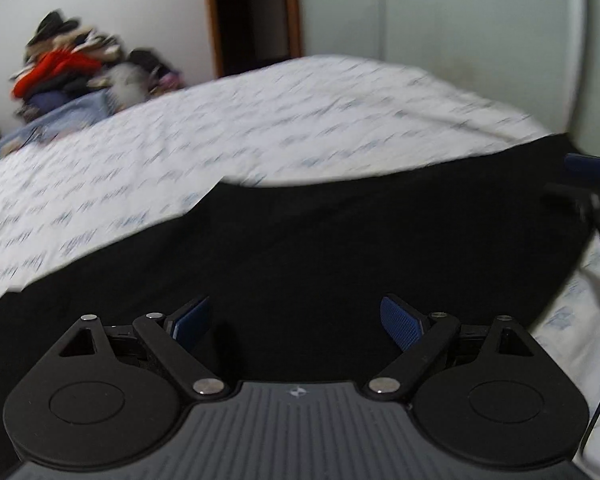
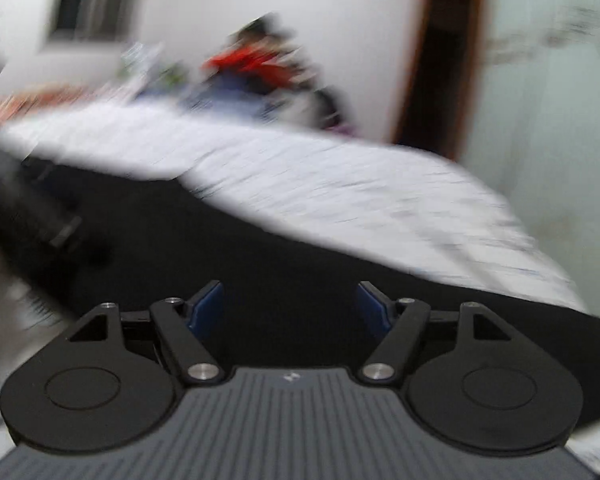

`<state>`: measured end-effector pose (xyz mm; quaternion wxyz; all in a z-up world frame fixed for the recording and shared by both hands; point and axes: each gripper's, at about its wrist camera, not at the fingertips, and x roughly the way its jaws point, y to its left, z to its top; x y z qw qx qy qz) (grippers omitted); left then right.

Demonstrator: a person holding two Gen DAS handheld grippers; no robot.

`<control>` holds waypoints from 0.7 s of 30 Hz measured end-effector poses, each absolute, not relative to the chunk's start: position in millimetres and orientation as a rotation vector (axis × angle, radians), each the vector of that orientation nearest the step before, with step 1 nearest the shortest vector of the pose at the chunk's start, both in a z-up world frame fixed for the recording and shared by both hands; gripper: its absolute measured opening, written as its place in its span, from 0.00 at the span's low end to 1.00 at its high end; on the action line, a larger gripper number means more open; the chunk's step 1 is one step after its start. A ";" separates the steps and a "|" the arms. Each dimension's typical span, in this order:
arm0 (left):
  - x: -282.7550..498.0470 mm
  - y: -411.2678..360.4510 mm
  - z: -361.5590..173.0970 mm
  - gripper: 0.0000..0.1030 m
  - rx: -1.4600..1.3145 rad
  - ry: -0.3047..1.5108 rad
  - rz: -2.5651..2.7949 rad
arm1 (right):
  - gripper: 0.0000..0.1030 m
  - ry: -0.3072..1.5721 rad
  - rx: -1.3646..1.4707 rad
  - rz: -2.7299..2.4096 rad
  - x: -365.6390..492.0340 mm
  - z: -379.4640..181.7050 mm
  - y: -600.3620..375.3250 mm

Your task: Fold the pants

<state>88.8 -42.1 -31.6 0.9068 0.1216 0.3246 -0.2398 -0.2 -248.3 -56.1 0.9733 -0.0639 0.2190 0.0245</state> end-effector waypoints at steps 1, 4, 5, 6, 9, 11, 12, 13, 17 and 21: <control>88.5 -48.1 -28.6 0.89 0.249 0.659 -0.508 | 0.74 0.433 -0.082 -0.019 -4.8 -52.6 -267.7; 91.0 -67.7 -22.7 0.89 0.243 0.649 -0.552 | 0.77 0.432 0.099 -0.247 -23.0 -44.9 -336.7; 92.9 -72.6 -21.7 0.89 0.240 0.655 -0.567 | 0.77 0.433 0.164 -0.311 -30.7 -44.0 -357.8; 93.1 -79.8 -22.7 0.89 0.235 0.663 -0.583 | 0.77 0.423 0.222 -0.355 -39.2 -43.4 -375.1; 93.1 -96.7 -23.6 0.89 0.217 0.694 -0.634 | 0.79 0.423 0.366 -0.439 -58.4 -48.8 -415.6; 92.2 -105.2 -24.9 0.89 0.216 0.703 -0.663 | 0.79 0.433 0.453 -0.458 -67.4 -58.8 -441.1; 91.3 -109.8 -25.7 0.89 0.223 0.701 -0.672 | 0.79 0.434 0.491 -0.458 -70.8 -63.4 -448.9; 90.0 -114.0 -26.2 0.89 0.234 0.698 -0.678 | 0.79 0.432 0.527 -0.457 -72.1 -68.6 -457.4; 84.8 -124.5 -26.6 0.89 0.281 0.677 -0.681 | 0.79 0.428 0.618 -0.471 -75.0 -79.5 -479.4; 86.5 -131.3 -22.7 0.89 0.270 0.674 -0.697 | 0.79 0.439 0.667 -0.492 -65.7 -89.3 -495.0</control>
